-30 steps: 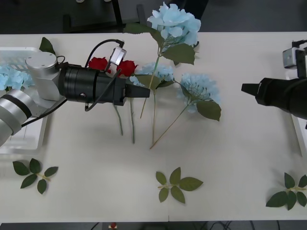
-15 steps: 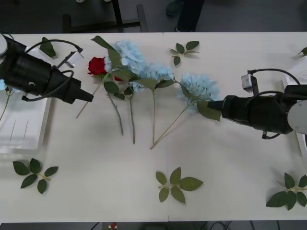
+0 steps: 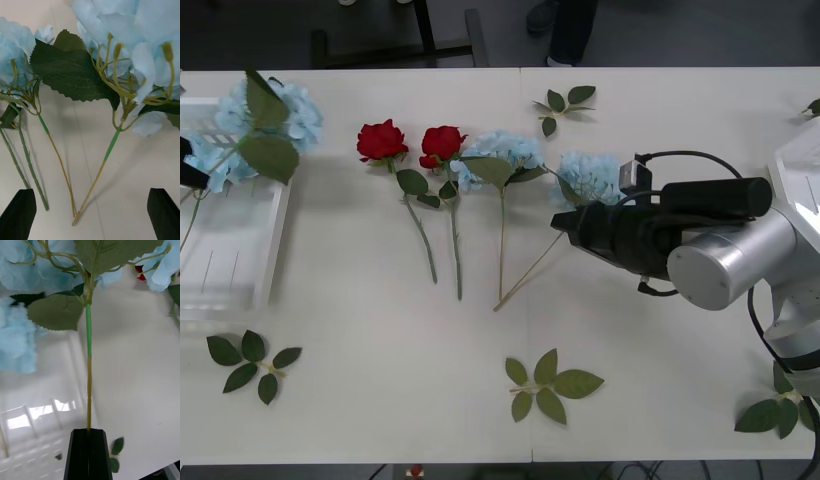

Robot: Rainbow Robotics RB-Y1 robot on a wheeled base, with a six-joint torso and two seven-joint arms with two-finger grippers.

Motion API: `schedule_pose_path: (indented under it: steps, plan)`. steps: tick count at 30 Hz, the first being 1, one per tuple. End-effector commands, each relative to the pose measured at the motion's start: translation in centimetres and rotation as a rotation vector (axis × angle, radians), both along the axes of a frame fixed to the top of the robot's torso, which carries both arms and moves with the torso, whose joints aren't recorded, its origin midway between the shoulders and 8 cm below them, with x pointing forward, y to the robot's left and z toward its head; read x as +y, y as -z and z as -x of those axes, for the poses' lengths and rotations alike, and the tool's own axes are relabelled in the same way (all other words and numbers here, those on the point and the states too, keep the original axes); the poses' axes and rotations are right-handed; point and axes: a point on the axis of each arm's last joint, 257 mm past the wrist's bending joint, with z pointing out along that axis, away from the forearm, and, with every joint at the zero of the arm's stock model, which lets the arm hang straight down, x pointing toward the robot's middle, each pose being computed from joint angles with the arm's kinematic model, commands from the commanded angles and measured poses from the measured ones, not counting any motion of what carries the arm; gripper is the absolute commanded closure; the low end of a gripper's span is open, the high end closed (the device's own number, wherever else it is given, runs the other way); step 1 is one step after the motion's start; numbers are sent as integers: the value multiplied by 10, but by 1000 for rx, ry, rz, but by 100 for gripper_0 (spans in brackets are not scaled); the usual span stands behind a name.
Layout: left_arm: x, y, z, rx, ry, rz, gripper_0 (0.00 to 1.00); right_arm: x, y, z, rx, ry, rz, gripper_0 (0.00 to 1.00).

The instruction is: Place the red flowers into the right box and the blue flowers into the left box. If a person shows an open palm, hand one flower to the person first, then continue sorting.

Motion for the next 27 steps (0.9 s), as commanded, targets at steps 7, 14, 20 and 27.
schedule_pose_path:
  steps: [7,14,20,27]
  plan:
    - [133,-62,2,-153,-149,-180,100,11,-1,-57,-42,190,29,14]
    - [177,-36,16,-136,-168,-223,100,-12,9,-87,-44,286,90,14]
    - [179,23,27,-87,-186,-213,100,-41,21,-99,-46,343,162,14]
    - [171,85,31,-49,-222,-180,100,-65,37,-103,-55,359,267,48]
